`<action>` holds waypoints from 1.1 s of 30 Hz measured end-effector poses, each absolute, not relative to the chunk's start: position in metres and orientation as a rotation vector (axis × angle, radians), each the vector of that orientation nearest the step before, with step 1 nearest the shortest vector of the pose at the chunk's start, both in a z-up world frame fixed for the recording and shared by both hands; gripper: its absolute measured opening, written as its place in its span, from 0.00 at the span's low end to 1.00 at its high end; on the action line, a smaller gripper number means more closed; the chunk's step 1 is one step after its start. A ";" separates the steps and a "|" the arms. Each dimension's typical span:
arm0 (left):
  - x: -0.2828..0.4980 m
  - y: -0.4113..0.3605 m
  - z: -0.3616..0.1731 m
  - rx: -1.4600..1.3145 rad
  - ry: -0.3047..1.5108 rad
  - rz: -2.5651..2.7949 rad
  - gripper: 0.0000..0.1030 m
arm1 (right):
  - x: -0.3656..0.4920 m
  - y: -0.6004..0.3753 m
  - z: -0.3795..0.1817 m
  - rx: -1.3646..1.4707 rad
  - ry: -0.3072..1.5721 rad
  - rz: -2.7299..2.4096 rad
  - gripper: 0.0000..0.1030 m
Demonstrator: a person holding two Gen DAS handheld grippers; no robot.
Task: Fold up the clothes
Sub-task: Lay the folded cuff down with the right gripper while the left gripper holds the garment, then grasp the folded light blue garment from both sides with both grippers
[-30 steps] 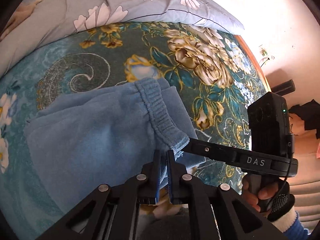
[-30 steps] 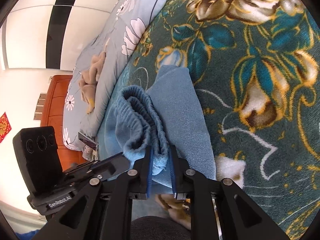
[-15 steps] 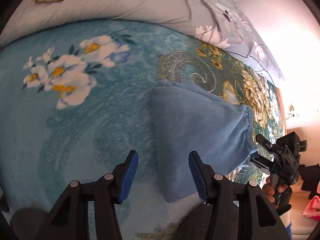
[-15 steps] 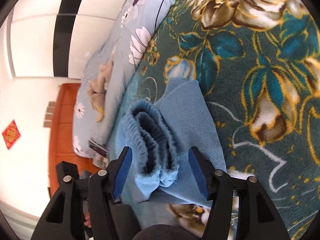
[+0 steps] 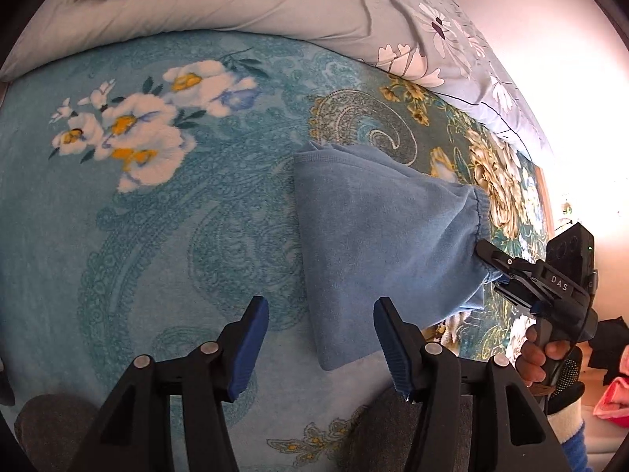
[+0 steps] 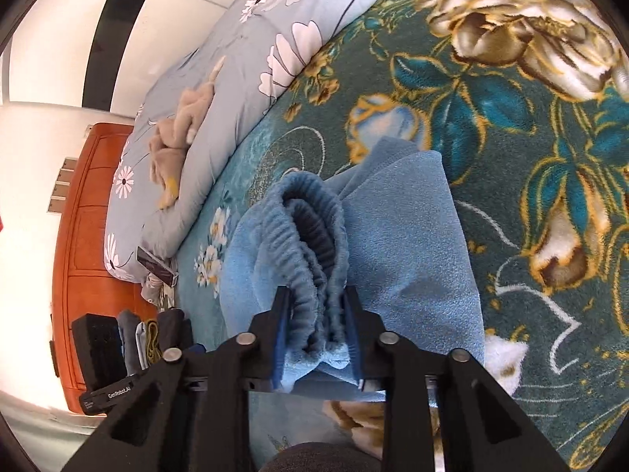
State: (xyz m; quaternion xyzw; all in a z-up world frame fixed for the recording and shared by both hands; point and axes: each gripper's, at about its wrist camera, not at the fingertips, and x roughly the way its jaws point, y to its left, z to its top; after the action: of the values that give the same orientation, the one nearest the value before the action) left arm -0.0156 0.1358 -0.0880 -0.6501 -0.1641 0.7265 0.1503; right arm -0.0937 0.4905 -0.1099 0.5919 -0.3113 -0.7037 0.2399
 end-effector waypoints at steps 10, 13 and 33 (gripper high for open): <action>-0.021 0.149 -0.098 -1.892 -0.463 2.065 0.58 | -0.086 0.524 -0.088 1.554 -0.844 -2.042 0.20; -0.025 0.156 -0.104 -1.905 -0.452 2.058 0.58 | -0.082 0.531 -0.117 1.672 -0.863 -2.037 0.20; -0.057 0.222 -0.086 -1.715 -0.280 2.040 0.58 | -0.100 0.470 -0.065 1.521 -0.378 -2.064 0.30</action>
State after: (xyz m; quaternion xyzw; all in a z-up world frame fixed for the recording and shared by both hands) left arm -0.0569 0.2215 -0.0863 -0.6229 -0.1017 0.7411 0.2290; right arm -0.1000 0.4696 -0.0654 0.5647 -0.1403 -0.7667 0.2715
